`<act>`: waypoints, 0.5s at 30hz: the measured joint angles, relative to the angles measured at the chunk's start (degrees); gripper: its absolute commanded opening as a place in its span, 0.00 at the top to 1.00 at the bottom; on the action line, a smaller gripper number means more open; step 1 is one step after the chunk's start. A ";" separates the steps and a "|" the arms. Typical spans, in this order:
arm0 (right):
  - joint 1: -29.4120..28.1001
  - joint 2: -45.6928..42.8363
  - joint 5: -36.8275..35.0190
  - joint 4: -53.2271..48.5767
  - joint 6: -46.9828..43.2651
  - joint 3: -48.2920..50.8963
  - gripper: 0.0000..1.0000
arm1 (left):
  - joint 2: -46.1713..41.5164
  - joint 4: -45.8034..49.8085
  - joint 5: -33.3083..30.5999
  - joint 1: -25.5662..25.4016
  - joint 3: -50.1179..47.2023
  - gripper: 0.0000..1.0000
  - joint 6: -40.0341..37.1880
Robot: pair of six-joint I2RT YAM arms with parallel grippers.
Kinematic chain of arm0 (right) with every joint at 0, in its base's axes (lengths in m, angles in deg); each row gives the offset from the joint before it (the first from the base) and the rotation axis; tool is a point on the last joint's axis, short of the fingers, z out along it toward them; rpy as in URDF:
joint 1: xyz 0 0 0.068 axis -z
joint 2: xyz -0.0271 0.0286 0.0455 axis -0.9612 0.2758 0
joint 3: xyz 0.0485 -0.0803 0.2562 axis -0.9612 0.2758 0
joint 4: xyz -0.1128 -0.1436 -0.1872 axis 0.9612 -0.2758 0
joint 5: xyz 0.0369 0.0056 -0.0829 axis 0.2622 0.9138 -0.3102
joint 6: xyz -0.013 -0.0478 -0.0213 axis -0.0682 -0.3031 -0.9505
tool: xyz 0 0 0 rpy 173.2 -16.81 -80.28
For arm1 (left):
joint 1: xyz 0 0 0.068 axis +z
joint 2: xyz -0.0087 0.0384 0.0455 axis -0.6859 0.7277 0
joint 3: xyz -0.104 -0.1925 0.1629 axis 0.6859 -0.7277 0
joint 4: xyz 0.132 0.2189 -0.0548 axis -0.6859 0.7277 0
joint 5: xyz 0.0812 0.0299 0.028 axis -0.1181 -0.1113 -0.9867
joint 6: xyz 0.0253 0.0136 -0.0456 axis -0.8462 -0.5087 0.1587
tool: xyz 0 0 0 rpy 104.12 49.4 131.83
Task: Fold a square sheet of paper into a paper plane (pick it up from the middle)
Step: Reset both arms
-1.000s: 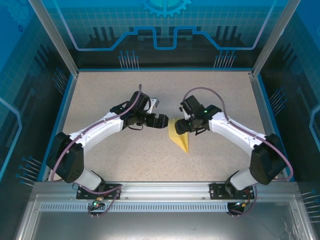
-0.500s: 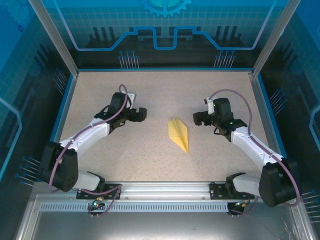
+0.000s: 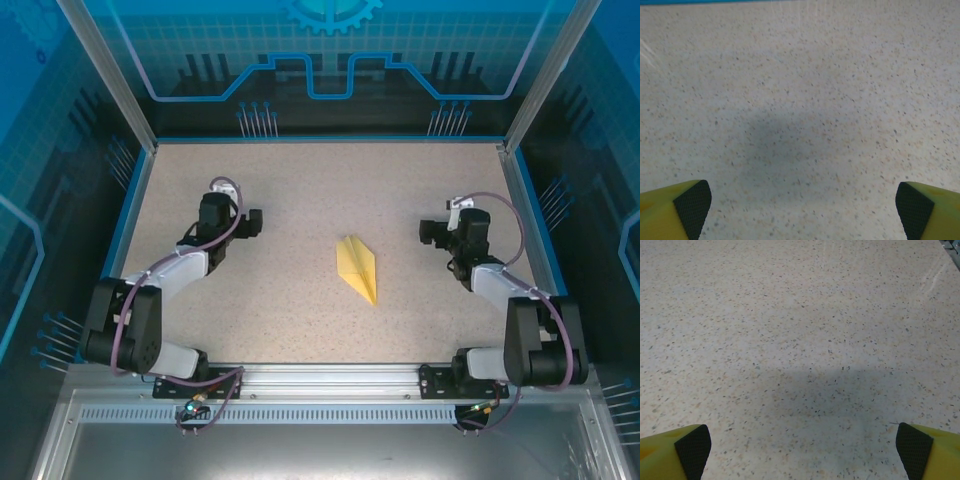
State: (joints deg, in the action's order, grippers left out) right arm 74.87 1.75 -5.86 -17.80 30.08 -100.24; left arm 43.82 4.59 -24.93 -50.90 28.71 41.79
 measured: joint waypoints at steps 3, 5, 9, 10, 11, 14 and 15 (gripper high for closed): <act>0.52 3.56 2.89 4.42 -0.13 0.35 0.01 | 1.51 -3.39 -0.02 1.55 -1.46 0.01 -0.33; 0.50 4.96 4.24 5.79 -0.28 0.35 0.01 | 2.93 -3.89 0.00 2.38 -1.79 0.01 -0.46; 0.50 5.31 5.64 8.13 -0.74 0.46 0.01 | 5.05 -5.90 0.15 3.65 -2.12 0.01 -0.44; 0.37 5.31 5.75 8.85 -0.92 0.50 0.01 | 5.31 -6.27 0.15 3.76 -2.21 0.01 -0.44; 0.26 5.31 5.90 9.49 -1.09 0.61 0.01 | 5.51 -6.49 0.15 3.82 -2.23 0.01 -0.42; 0.13 5.31 5.92 11.10 -1.38 1.25 0.01 | 5.77 -7.69 0.17 3.87 -2.45 0.01 -0.28; 0.13 5.31 5.92 11.37 -1.51 1.42 0.01 | 5.77 -7.78 0.17 3.91 -2.49 0.01 -0.24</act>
State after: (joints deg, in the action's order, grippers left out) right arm 75.00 7.06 0.06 -6.44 28.57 -98.82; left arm 49.59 -3.19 -24.76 -46.99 26.22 41.55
